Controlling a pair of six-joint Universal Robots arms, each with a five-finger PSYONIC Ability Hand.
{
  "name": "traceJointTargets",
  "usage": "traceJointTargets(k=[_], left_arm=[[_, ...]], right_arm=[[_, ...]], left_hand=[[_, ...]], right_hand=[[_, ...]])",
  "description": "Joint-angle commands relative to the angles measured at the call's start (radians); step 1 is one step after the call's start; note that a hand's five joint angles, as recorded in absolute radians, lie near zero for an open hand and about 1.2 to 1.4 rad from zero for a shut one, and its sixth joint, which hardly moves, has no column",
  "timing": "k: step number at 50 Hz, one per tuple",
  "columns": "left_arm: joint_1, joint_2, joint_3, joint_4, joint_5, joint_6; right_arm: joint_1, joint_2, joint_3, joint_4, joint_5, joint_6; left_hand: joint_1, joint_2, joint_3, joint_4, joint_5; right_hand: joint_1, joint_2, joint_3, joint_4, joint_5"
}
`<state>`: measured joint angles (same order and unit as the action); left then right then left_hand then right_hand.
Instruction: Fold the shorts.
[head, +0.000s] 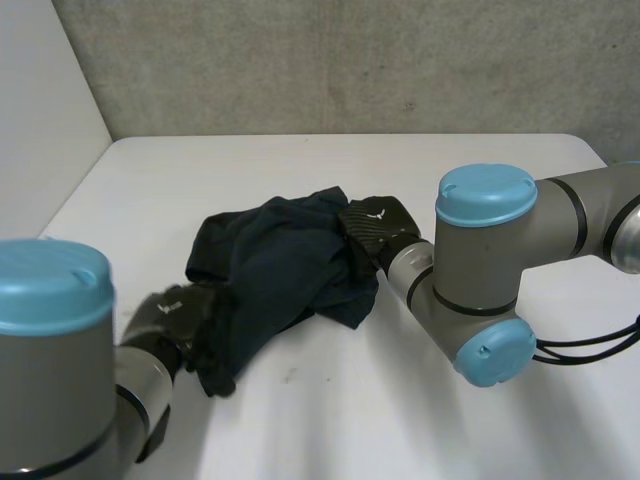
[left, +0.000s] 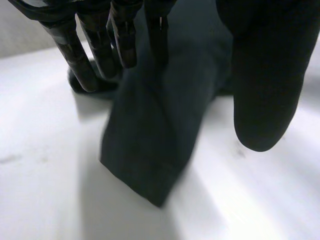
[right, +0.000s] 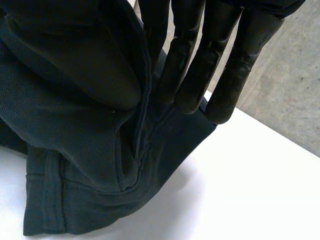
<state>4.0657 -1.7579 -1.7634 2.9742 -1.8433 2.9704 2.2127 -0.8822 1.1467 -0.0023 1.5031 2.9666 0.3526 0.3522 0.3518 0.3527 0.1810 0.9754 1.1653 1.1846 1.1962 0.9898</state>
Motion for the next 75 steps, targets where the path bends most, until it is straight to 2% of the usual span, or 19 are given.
traceJointTargets(k=[1, 7, 13, 28, 31, 37, 43, 44, 51, 55, 58, 60, 63, 68, 75], left_arm=[[-0.016, -0.092, 0.018, 0.051, -0.007, 0.006], [-0.016, -0.158, 0.035, 0.17, -0.063, 0.007], [-0.011, -0.222, 0.081, 0.236, -0.18, 0.022], [0.001, -0.35, 0.162, 0.262, -0.192, 0.029], [0.015, -0.362, 0.17, 0.27, -0.197, 0.044], [0.055, -0.362, 0.157, 0.362, -0.223, 0.183], [0.094, -0.354, 0.119, 0.453, -0.226, 0.294], [0.098, -0.351, 0.117, 0.454, -0.224, 0.3], [0.101, -0.224, 0.108, 0.448, -0.189, 0.306], [0.113, -0.164, 0.096, 0.414, -0.123, 0.308], [0.121, -0.112, 0.068, 0.35, -0.048, 0.299], [0.125, -0.091, 0.048, 0.298, 0.024, 0.274], [0.127, -0.077, 0.024, 0.226, 0.082, 0.227], [0.16, -0.052, -0.04, 0.147, 0.067, 0.148], [0.203, -0.061, -0.087, 0.186, 0.05, 0.136]], right_arm=[[0.005, -0.009, 0.011, 0.002, 0.002, 0.002], [0.005, -0.012, 0.016, 0.004, 0.005, 0.009], [0.004, -0.024, 0.027, 0.005, 0.005, 0.012], [0.004, -0.034, 0.033, 0.002, 0.0, 0.012], [0.004, -0.03, 0.033, 0.002, 0.0, 0.009], [0.004, -0.023, 0.03, 0.001, 0.0, 0.008], [0.004, -0.015, 0.024, 0.001, 0.002, 0.006], [0.004, -0.015, 0.022, 0.001, 0.0, 0.006], [0.001, -0.027, 0.019, 0.002, -0.003, 0.008], [0.001, -0.037, 0.019, 0.002, 0.0, 0.008], [0.001, -0.037, 0.021, 0.002, 0.0, 0.006], [0.002, -0.034, 0.022, 0.002, 0.0, 0.008], [0.002, -0.032, 0.027, 0.002, 0.0, 0.006], [0.002, -0.032, 0.031, 0.002, -0.001, 0.005], [0.002, -0.035, 0.038, 0.004, -0.001, 0.005]], left_hand=[[0.069, 0.07, 0.07, 0.069, 0.066], [0.063, 0.064, 0.064, 0.063, 0.061], [0.061, 0.061, 0.061, 0.06, 0.058], [0.093, 0.093, 0.093, 0.093, 0.09], [0.239, 0.24, 0.24, 0.239, 0.236], [0.465, 0.466, 0.466, 0.465, 0.462], [1.025, 1.026, 1.026, 1.025, 1.022], [1.043, 1.044, 1.044, 1.043, 1.041], [1.044, 1.044, 1.044, 1.044, 1.041], [1.044, 1.044, 1.044, 1.044, 1.041], [0.819, 0.819, 0.82, 0.819, 0.816], [0.549, 0.549, 0.55, 0.549, 0.546], [0.299, 0.3, 0.3, 0.299, 0.296], [0.175, 0.176, 0.176, 0.175, 0.172], [0.16, 0.161, 0.161, 0.16, 0.157]], right_hand=[[0.421, 0.231, 0.212, 0.2, 0.232], [0.421, 0.231, 0.212, 0.2, 0.232], [0.421, 0.231, 0.212, 0.2, 0.232], [0.421, 0.231, 0.212, 0.2, 0.232], [0.421, 0.231, 0.212, 0.2, 0.232], [0.421, 0.231, 0.212, 0.2, 0.232], [0.421, 0.231, 0.212, 0.2, 0.232], [0.421, 0.231, 0.212, 0.2, 0.232], [0.421, 0.231, 0.212, 0.2, 0.232], [0.421, 0.231, 0.212, 0.2, 0.232], [0.421, 0.231, 0.212, 0.2, 0.232], [0.421, 0.231, 0.212, 0.2, 0.232], [0.421, 0.231, 0.212, 0.2, 0.232], [0.421, 0.231, 0.212, 0.2, 0.232], [0.421, 0.231, 0.212, 0.2, 0.232]])
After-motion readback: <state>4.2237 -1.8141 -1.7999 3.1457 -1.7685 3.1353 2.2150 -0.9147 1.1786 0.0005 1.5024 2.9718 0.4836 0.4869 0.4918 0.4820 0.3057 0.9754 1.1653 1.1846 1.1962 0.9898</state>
